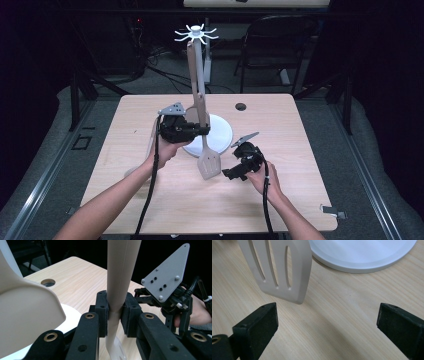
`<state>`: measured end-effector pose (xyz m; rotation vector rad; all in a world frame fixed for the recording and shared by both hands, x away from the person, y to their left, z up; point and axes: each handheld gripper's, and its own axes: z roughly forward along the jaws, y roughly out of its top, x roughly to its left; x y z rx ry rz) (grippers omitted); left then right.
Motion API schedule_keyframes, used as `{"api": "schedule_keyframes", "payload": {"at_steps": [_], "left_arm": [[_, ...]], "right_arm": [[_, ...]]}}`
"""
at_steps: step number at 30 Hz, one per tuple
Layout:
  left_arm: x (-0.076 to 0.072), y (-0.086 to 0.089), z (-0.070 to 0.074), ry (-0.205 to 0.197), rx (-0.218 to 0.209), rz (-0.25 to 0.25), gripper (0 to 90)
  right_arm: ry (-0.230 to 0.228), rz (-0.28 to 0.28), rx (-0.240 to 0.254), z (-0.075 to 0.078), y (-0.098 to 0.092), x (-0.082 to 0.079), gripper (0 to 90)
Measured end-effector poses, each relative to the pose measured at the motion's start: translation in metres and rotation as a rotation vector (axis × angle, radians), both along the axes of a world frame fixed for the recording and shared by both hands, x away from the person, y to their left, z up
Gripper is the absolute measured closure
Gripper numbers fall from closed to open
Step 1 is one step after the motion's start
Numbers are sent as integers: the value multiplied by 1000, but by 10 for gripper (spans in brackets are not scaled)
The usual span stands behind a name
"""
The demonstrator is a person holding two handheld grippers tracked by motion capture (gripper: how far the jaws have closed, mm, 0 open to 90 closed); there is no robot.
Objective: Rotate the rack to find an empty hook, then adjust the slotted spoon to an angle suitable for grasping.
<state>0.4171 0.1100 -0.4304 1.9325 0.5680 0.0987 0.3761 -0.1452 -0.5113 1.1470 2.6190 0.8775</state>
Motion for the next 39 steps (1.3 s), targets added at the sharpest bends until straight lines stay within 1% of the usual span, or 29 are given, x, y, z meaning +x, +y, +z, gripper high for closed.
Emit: {"api": "schedule_keyframes", "payload": {"at_steps": [10, 11, 13, 20, 22, 24, 25, 27, 29, 32, 39], "left_arm": [[4, -3, 8, -12, 13, -7, 775], [5, -4, 8, -13, 9, -5, 776], [5, -4, 10, -17, 14, -7, 775], [7, -6, 14, -26, 18, -8, 775], [8, -6, 16, -29, 21, -9, 775], [9, -6, 17, -30, 18, -8, 775], [9, -6, 18, -32, 25, -6, 775], [10, -7, 19, -34, 18, -9, 775], [11, -7, 21, -40, 21, -8, 775], [13, -7, 22, -38, 26, -9, 775], [16, -7, 26, -45, 19, -4, 775]], "right_arm": [[5, 0, -7, -2, 1, 1, 35], [4, 0, -9, -2, 1, 1, 36], [6, 3, -16, -2, 1, 1, 36], [11, 3, -17, -2, 1, 2, 37], [11, 5, -10, -3, 2, 2, 37], [10, 5, -13, -3, 2, 2, 38], [7, 7, -17, -4, 2, 2, 38], [16, 10, -22, -3, 2, 2, 39], [15, 7, -22, -4, 2, 2, 41], [18, 7, -27, -4, 2, 2, 43], [11, 8, -24, -4, 3, 2, 43]]}}
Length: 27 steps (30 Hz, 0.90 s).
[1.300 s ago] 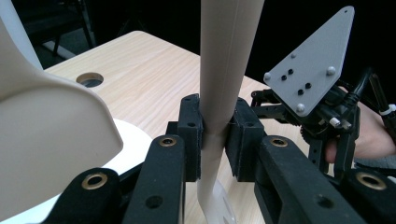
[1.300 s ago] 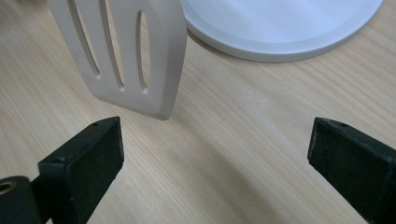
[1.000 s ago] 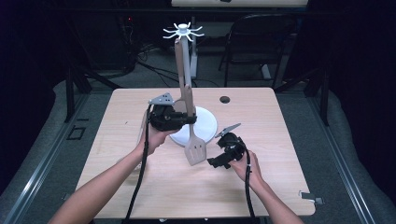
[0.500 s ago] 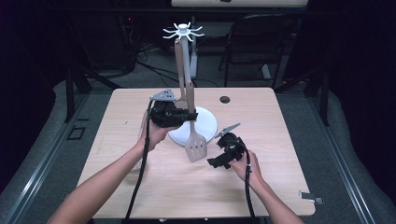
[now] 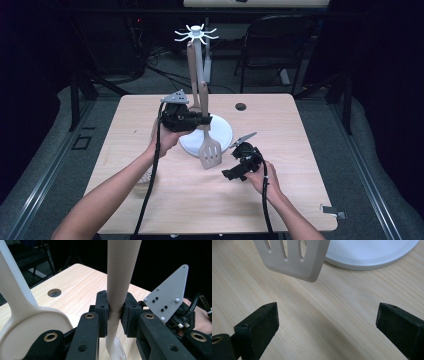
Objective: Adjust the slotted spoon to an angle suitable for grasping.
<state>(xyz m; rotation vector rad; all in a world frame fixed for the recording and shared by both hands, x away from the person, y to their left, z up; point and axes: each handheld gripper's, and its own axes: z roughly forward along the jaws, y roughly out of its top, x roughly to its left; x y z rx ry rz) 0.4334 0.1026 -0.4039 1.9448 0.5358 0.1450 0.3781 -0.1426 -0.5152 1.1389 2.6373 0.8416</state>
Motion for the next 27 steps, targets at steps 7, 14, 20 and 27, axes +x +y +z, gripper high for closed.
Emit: {"api": "schedule_keyframes", "payload": {"at_steps": [7, 14, 20, 27], "left_arm": [[4, -1, 6, -8, 5, 5, 775], [7, -5, 13, -14, 5, 2, 775], [12, -7, 18, -20, 9, 4, 775], [18, -9, 24, -24, 11, 9, 775]], "right_arm": [[-2, 3, -6, 0, 1, 0, 43], [-1, 3, -11, 0, 0, 0, 43], [-11, 10, -14, 0, 1, 0, 44], [-4, 4, -9, 0, 0, 0, 44]]}}
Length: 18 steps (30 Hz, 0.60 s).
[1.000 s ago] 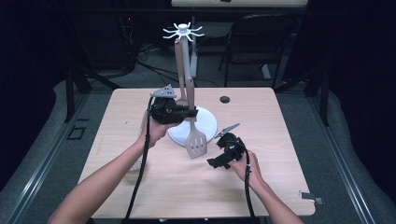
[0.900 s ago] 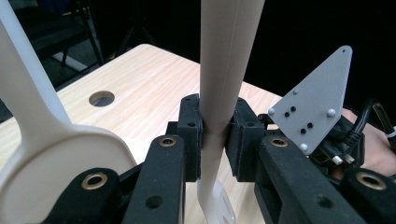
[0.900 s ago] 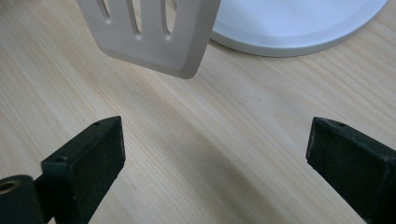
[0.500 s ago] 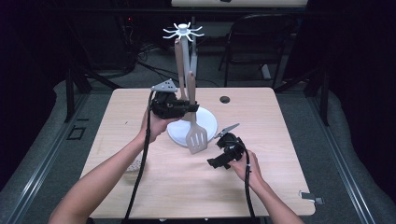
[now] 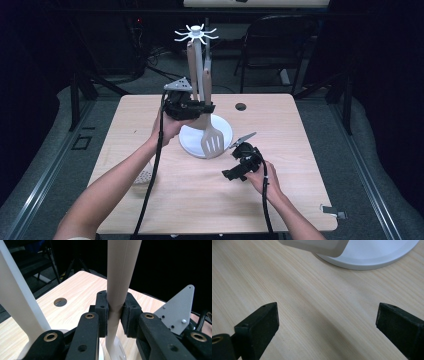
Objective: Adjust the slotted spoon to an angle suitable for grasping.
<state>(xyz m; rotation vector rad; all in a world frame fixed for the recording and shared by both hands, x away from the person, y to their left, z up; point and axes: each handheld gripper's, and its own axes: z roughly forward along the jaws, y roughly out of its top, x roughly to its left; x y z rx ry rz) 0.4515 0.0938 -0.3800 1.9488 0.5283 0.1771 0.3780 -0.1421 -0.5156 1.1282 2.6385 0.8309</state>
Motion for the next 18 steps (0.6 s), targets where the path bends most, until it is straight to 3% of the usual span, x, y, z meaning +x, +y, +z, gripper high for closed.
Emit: {"api": "schedule_keyframes", "payload": {"at_steps": [18], "left_arm": [[12, -2, 19, -24, 5, 30, 775]], "right_arm": [[-3, 5, -10, -1, 1, 0, 44]]}}
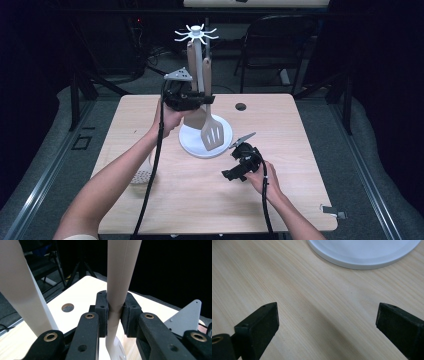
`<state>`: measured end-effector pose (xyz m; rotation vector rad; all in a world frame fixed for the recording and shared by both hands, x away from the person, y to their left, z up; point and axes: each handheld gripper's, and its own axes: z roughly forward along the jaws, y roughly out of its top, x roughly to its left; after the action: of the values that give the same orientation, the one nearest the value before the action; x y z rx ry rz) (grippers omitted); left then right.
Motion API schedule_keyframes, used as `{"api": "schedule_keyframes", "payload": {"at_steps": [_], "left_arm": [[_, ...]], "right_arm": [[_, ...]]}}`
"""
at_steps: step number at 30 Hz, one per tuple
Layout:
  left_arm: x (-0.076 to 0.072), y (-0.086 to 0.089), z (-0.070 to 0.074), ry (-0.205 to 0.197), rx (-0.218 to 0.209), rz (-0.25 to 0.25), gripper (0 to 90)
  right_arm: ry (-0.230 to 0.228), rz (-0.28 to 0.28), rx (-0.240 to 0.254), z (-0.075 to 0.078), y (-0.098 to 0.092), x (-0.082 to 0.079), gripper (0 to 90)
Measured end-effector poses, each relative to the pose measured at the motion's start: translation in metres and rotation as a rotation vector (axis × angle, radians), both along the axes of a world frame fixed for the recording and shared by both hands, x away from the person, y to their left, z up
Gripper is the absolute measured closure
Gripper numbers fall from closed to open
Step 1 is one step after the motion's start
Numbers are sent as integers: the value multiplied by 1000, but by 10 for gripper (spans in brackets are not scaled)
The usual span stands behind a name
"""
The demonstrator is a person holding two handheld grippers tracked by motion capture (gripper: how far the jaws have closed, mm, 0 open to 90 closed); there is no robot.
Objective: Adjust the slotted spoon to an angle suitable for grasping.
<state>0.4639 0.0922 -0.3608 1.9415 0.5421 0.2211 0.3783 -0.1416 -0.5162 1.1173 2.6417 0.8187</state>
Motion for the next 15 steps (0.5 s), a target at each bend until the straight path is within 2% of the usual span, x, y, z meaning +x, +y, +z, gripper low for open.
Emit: {"api": "schedule_keyframes", "payload": {"at_steps": [11, 15], "left_arm": [[7, -6, 16, -25, 11, 12, 775], [9, -8, 22, -28, 9, 16, 775]], "right_arm": [[6, 6, -14, 0, 0, 1, 44], [2, 10, -1, -2, 0, 1, 44]]}}
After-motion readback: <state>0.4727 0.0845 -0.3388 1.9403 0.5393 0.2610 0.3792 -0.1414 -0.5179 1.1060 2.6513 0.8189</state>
